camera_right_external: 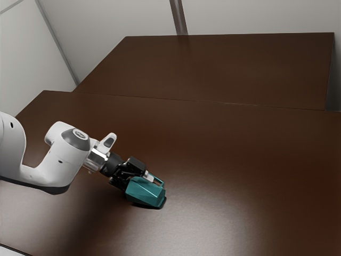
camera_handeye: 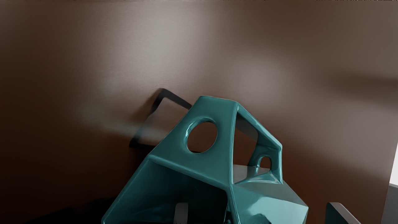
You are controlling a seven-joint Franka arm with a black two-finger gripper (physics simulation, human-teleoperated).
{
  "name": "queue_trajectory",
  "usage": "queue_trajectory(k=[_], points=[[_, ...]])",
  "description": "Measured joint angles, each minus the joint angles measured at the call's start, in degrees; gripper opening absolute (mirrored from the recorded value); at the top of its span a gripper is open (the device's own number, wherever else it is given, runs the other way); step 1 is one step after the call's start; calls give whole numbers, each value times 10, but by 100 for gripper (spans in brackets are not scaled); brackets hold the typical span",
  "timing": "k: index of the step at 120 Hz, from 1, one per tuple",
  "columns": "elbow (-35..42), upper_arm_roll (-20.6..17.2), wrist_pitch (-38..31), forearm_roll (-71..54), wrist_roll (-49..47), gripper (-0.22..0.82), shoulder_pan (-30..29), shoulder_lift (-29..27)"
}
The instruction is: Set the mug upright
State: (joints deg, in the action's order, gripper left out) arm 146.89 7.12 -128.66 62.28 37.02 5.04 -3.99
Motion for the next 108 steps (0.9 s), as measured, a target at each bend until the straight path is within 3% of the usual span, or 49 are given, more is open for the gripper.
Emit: queue_trajectory(k=[34,68,97,108], points=[[0,0,-6,-1,0,17,0,-4],[-3,0,-9,-4,-4,0,3,-6],[-4,1,-11,-7,-9,-5,6,-13],[-4,0,-11,-8,-10,-13,13,-32]])
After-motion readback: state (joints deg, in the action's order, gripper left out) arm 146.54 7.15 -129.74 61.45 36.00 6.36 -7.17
